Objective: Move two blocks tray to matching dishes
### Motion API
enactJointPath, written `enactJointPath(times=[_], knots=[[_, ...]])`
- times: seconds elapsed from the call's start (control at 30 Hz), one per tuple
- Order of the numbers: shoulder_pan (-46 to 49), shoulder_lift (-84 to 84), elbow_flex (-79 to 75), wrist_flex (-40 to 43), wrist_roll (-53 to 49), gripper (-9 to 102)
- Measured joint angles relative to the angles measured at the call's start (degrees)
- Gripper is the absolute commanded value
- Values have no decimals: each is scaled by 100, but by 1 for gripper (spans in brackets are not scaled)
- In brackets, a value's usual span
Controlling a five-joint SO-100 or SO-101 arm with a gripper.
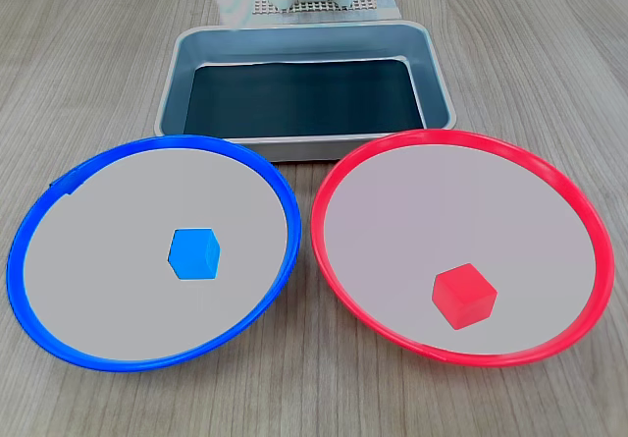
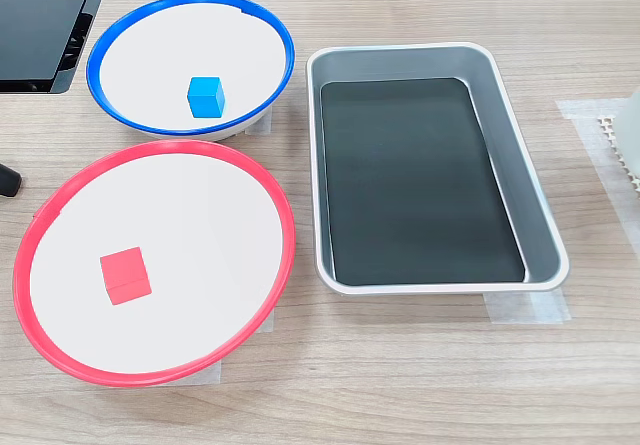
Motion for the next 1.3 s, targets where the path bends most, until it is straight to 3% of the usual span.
enactJointPath(times=[0.23, 0.47, 0.63, 0.7, 1.3], knots=[[-185, 4184, 3261, 1872, 229, 0], [-70, 5994, 3955, 2892, 272, 0], [-35, 6047, 3981, 3059, 325, 5], [-18, 6047, 3981, 3059, 325, 0], [-18, 6047, 3981, 3059, 334, 0]])
